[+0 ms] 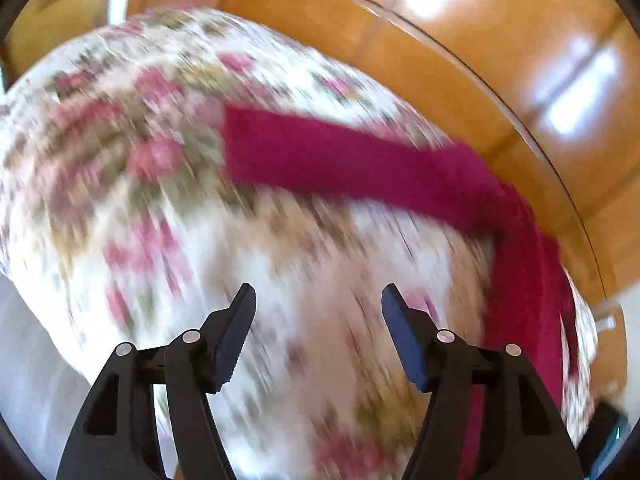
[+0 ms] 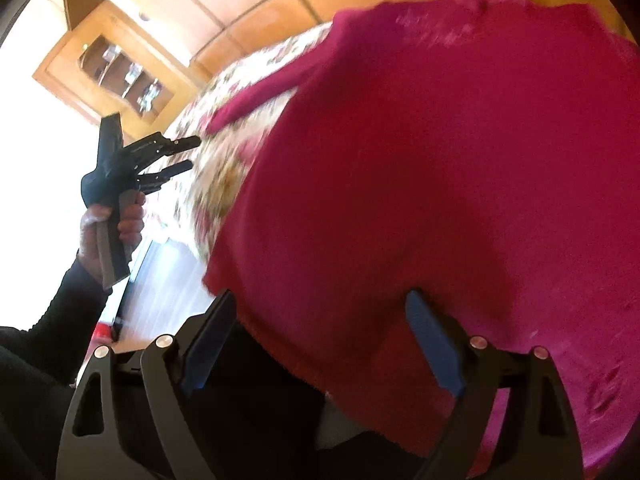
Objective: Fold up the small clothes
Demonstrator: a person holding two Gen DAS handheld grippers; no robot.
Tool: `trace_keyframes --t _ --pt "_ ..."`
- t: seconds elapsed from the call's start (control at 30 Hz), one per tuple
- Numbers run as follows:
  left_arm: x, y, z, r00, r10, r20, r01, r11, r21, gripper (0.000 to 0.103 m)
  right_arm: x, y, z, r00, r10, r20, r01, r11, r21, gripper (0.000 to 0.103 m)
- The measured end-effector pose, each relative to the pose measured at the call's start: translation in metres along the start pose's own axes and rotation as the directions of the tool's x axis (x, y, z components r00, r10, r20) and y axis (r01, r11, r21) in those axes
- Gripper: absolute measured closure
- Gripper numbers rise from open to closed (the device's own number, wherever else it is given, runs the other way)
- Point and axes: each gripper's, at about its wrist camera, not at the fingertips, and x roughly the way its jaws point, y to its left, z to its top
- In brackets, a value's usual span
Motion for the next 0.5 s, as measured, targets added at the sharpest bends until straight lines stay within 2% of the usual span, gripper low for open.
trace_keyframes --t 0.07,0.13,0.23,0.27,0.33,0.37,0.43,0.5 --pt "0.013 0.010 0.023 0.997 0.071 0.025 -0.070 0.997 -0.039 0.039 0.000 -0.004 0.009 0.998 -0.049 0.038 0.048 0.999 0.024 0.017" --pt "0.029 0.018 0.040 0.996 0.092 0.020 -0.090 0.992 -0.089 0.033 0.005 -0.006 0.011 0.996 -0.071 0.050 0.068 0.997 0.045 0.017" --pt "0.053 0.036 0.062 0.992 0.125 0.009 -0.122 0.982 -0.142 0.033 0.009 -0.006 0.020 0.992 -0.103 0.067 0.099 0.994 0.052 0.017" --pt "0.059 0.039 0.067 0.993 0.120 0.012 -0.118 0.983 -0.141 0.037 0.011 -0.003 0.022 0.991 -0.116 0.069 0.112 0.992 0.049 0.017" --pt "0.070 0.031 0.077 0.994 0.111 -0.010 -0.112 0.992 -0.066 0.095 0.016 0.002 0.028 0.988 -0.138 0.067 0.135 0.990 0.045 0.016" --pt "0.074 0.027 0.085 0.993 0.118 -0.012 -0.118 0.992 -0.045 0.096 0.023 0.005 0.027 0.987 -0.147 0.067 0.144 0.989 0.045 0.016" --pt "0.068 0.021 0.102 0.985 0.165 0.044 -0.165 0.986 -0.007 0.097 0.020 0.002 0.027 0.985 -0.159 0.069 0.157 0.987 0.035 0.016" --pt "0.059 0.026 0.121 0.972 0.215 0.096 -0.214 0.977 -0.017 0.097 0.017 -0.001 0.020 0.985 -0.159 0.063 0.158 0.987 0.015 0.016"
